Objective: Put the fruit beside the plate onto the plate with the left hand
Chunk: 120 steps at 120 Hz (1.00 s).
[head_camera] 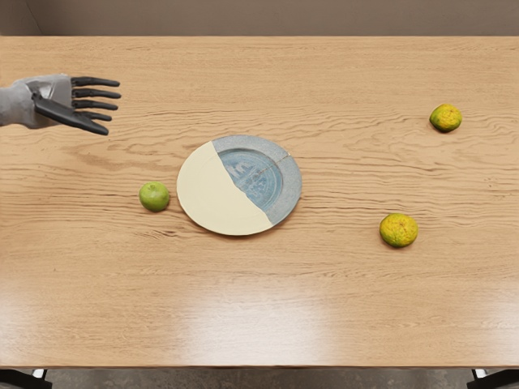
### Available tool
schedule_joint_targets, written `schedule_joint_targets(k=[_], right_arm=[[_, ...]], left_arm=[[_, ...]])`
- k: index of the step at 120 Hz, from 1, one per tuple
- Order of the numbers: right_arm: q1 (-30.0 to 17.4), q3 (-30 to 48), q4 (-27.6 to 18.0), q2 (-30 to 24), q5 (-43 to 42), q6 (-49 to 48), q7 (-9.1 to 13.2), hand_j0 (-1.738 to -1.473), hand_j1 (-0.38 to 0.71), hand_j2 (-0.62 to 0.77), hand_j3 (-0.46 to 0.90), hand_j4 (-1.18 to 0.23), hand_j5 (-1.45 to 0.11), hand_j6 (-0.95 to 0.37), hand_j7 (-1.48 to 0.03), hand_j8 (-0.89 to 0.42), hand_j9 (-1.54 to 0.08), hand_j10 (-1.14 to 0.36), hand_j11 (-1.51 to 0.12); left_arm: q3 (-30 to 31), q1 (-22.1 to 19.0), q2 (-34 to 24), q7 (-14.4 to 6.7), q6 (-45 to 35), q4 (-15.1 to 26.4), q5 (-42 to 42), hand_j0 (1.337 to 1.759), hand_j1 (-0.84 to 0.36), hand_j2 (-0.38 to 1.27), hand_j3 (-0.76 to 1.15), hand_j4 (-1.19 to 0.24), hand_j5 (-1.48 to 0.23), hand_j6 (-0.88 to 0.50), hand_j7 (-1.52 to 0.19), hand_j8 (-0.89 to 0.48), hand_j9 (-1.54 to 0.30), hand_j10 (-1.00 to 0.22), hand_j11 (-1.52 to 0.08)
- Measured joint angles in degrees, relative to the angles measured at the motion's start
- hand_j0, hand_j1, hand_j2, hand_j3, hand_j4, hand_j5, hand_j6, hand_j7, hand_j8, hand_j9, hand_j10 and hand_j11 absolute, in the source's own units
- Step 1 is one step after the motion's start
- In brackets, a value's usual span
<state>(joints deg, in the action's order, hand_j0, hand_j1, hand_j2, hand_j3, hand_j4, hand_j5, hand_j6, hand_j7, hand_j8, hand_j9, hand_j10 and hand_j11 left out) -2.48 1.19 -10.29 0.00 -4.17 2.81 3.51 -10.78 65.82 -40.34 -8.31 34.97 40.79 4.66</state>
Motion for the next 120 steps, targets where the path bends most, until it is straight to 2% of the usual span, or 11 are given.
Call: schedule_joint_targets(k=[20,30,43,53,58,66,77,84,95,105,120], right_arm=[[-0.05,-0.04,0.01,0.0,-0.18,0.01,-0.04,-1.658,-0.32,-0.01,0.0,-0.03,-0.03,-0.03,-0.03,-0.03,-0.03,-0.03,-0.03],[-0.08,-0.04,0.01,0.0,-0.21,0.0,-0.01,-1.658,-0.32,-0.01,0.0,-0.03,-0.03,-0.03,-0.03,-0.03,-0.03,-0.03,-0.03],[-0.1,-0.04,0.01,0.0,-0.22,0.0,0.01,-1.658,-0.32,-0.01,0.0,-0.03,-0.03,-0.03,-0.03,-0.03,-0.03,-0.03,-0.03],[-0.09,-0.04,0.01,0.0,-0.23,0.0,0.03,-1.658,-0.32,-0.01,0.0,-0.03,-0.03,-0.03,-0.03,-0.03,-0.03,-0.03,-0.03],[-0.1,-0.04,0.01,0.0,-0.22,0.0,0.04,-1.658,-0.32,-0.01,0.0,-0.03,-0.03,-0.03,-0.03,-0.03,-0.03,-0.03,-0.03],[-0.1,-0.04,0.01,0.0,-0.23,0.0,0.06,-1.658,-0.32,-0.01,0.0,-0.03,-0.03,-0.03,-0.03,-0.03,-0.03,-0.03,-0.03],[-0.1,-0.04,0.01,0.0,-0.23,0.0,0.05,-1.658,-0.32,-0.01,0.0,-0.03,-0.03,-0.03,-0.03,-0.03,-0.03,-0.03,-0.03],[-0.11,-0.04,0.01,0.0,-0.23,0.0,0.05,-1.658,-0.32,-0.01,0.0,-0.03,-0.03,-0.03,-0.03,-0.03,-0.03,-0.03,-0.03],[-0.11,-0.04,0.01,0.0,-0.23,0.0,0.06,-1.658,-0.32,-0.01,0.0,-0.03,-0.03,-0.03,-0.03,-0.03,-0.03,-0.03,-0.03],[-0.11,-0.04,0.01,0.0,-0.23,0.0,0.07,-1.658,-0.32,-0.01,0.0,-0.03,-0.03,-0.03,-0.03,-0.03,-0.03,-0.03,-0.03],[-0.09,-0.04,0.01,0.0,-0.23,0.0,0.09,-1.658,-0.32,-0.01,0.0,-0.03,-0.03,-0.03,-0.03,-0.03,-0.03,-0.03,-0.03]], left_arm=[[0.12,0.21,0.0,-0.09,0.03,0.19,0.52,1.658,0.05,0.05,0.0,-0.25,-0.32,-0.25,-0.32,-0.25,-0.32,-0.25,-0.32],[1.08,1.9,-0.09,-0.16,0.04,0.22,1.59,1.658,0.05,0.05,0.0,-0.25,-0.32,-0.25,-0.32,-0.25,-0.32,-0.25,-0.32],[2.08,4.4,0.0,-0.19,0.04,0.53,9.02,1.658,0.05,0.05,0.0,-0.25,-0.32,-0.25,-0.32,-0.25,-0.32,-0.25,-0.32],[2.61,6.63,1.45,-0.29,0.04,2.27,16.6,1.658,0.05,0.05,0.0,-0.25,-0.32,-0.25,-0.32,-0.25,-0.32,-0.25,-0.32],[2.99,7.56,2.67,-1.23,0.04,2.85,19.44,1.658,0.05,0.05,0.0,-0.25,-0.32,-0.25,-0.32,-0.25,-0.32,-0.25,-0.32],[3.4,8.83,4.92,-3.83,0.04,3.42,22.37,1.658,0.05,0.05,0.0,-0.25,-0.32,-0.25,-0.32,-0.25,-0.32,-0.25,-0.32],[4.41,9.87,5.45,-6.6,0.04,4.86,25.07,1.658,0.05,0.05,0.0,-0.25,-0.32,-0.25,-0.32,-0.25,-0.32,-0.25,-0.32],[7.03,12.35,4.96,-7.47,0.04,7.73,25.94,1.658,0.05,0.05,0.0,-0.25,-0.32,-0.25,-0.32,-0.25,-0.32,-0.25,-0.32],[14.78,17.08,3.59,-8.14,-2.95,14.39,26.31,1.658,0.05,0.05,0.0,-0.25,-0.32,-0.25,-0.32,-0.25,-0.32,-0.25,-0.32],[23.24,23.36,1.55,-8.41,-11.72,22.7,26.29,1.658,0.05,0.05,0.0,-0.25,-0.32,-0.25,-0.32,-0.25,-0.32,-0.25,-0.32],[32.0,26.34,0.52,-9.54,-24.49,33.2,26.27,1.658,0.05,0.05,0.0,-0.25,-0.32,-0.25,-0.32,-0.25,-0.32,-0.25,-0.32]])
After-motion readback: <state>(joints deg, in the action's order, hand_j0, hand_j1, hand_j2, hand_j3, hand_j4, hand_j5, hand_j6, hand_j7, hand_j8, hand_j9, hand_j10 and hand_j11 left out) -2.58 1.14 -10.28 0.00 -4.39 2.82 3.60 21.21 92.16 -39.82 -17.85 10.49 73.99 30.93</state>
